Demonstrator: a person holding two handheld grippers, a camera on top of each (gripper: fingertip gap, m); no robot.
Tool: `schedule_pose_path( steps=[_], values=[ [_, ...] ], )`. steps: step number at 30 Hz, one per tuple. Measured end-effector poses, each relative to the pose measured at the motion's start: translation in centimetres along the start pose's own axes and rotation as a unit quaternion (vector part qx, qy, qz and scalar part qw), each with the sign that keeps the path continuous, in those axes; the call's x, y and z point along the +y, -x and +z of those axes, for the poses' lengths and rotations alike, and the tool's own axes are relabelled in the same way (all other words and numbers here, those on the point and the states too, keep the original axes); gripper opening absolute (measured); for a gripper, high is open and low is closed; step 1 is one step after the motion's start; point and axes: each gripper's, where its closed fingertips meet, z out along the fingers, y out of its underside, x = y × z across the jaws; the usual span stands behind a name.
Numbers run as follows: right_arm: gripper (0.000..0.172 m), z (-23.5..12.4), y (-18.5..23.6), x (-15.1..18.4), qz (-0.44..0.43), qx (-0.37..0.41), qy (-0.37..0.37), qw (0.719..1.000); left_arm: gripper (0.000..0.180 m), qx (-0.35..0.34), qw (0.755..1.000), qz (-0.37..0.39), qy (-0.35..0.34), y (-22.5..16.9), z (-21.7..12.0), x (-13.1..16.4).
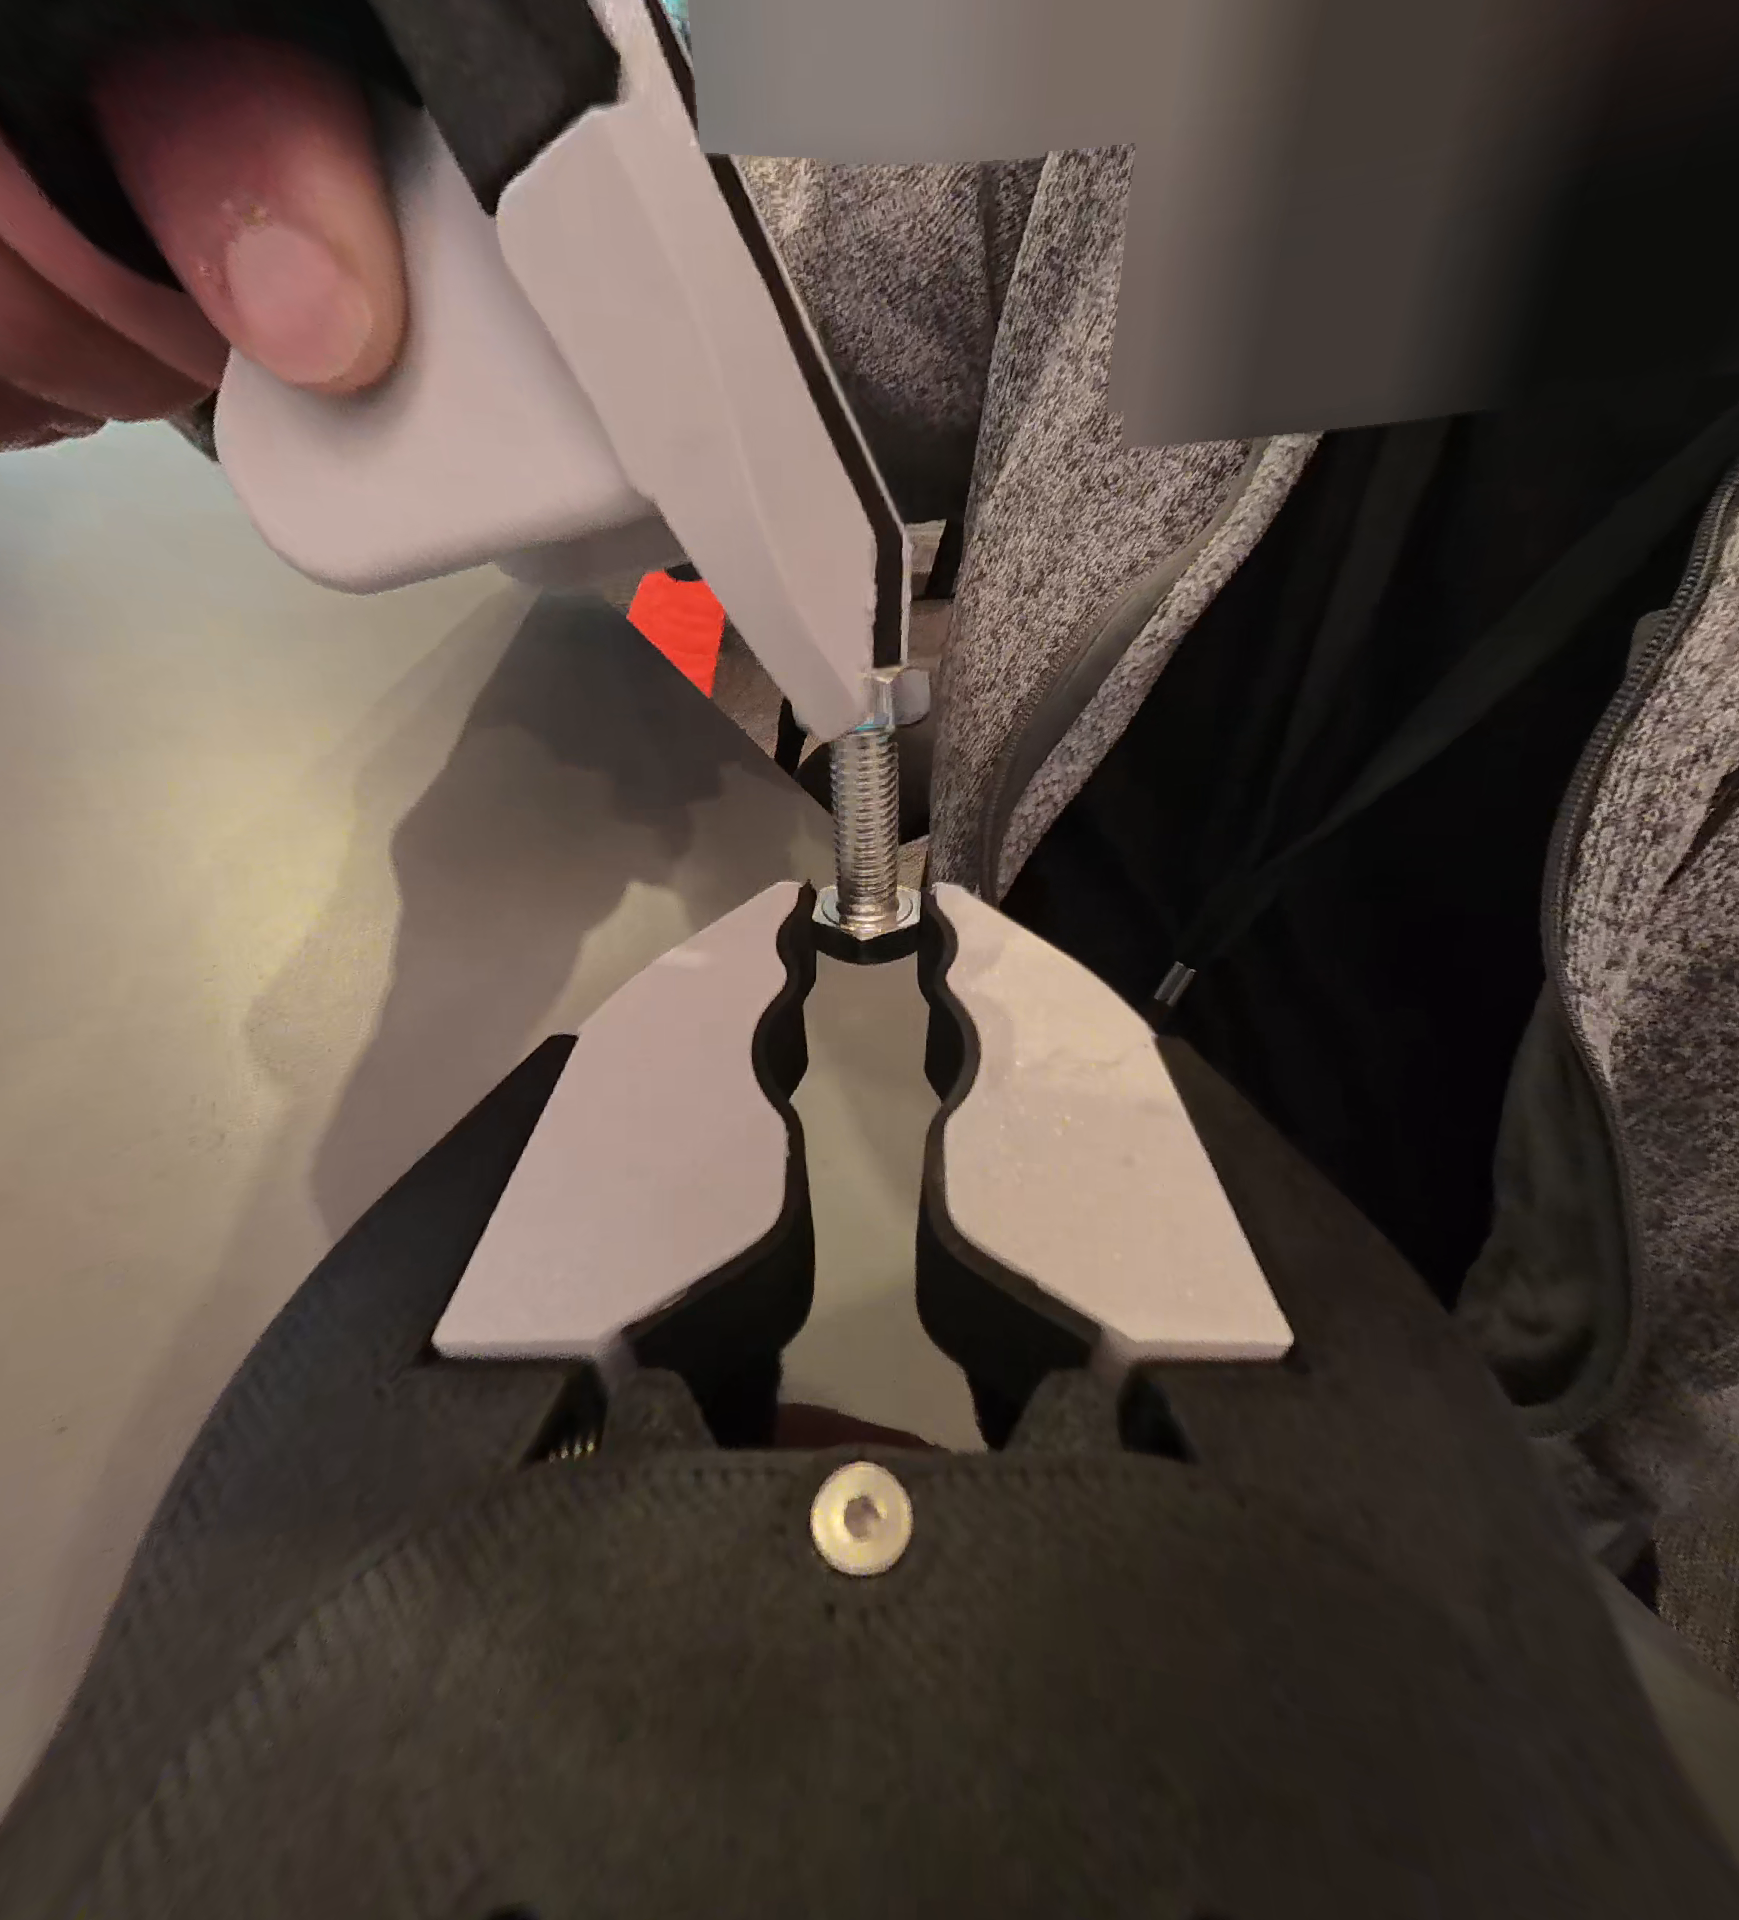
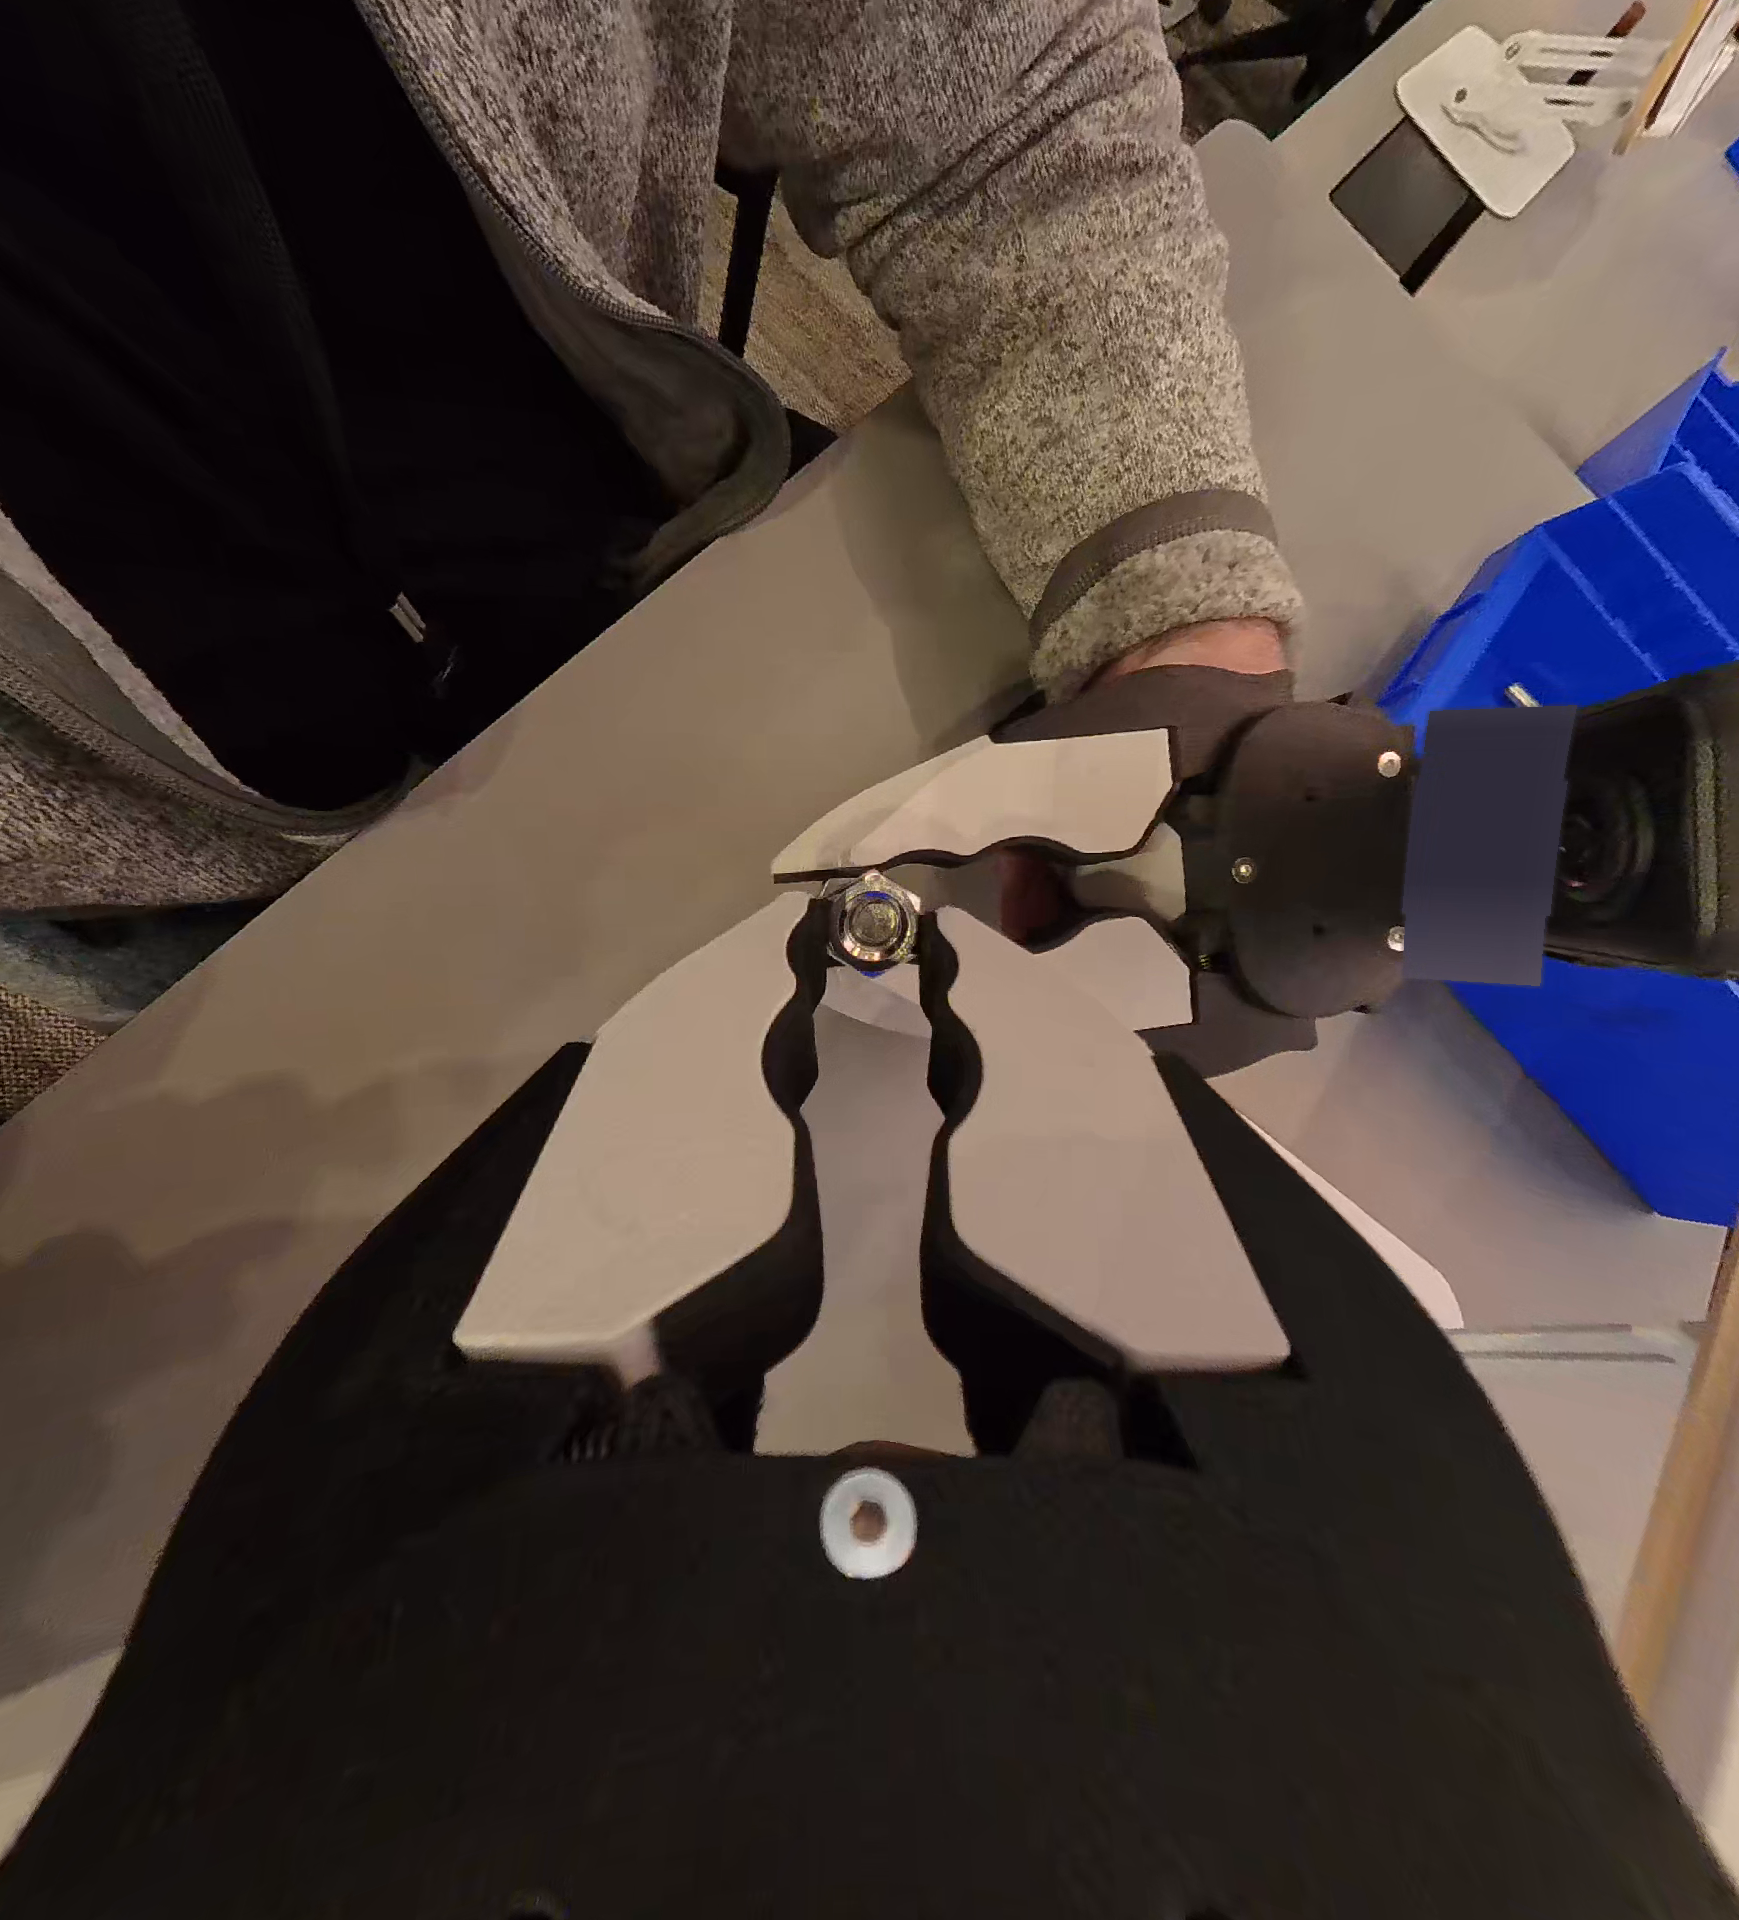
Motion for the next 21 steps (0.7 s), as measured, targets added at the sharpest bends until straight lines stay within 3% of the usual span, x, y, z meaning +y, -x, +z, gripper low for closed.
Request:
schedule_pose_path(
  steps=[14,21],
  values=[
    [0.017,-0.1,-0.1,1.5,0.029,0.011,0.04,0.999,0.018,-0.086,0.995,0.022,0.053,1.9,-0.3,0.8],
    [0.017,-0.6,-1.0,2.9,0.065,0.054,0.048,0.995,0.018,-0.181,0.978,0.045,0.096,3.8,-1.5,1.0]
  ],
)
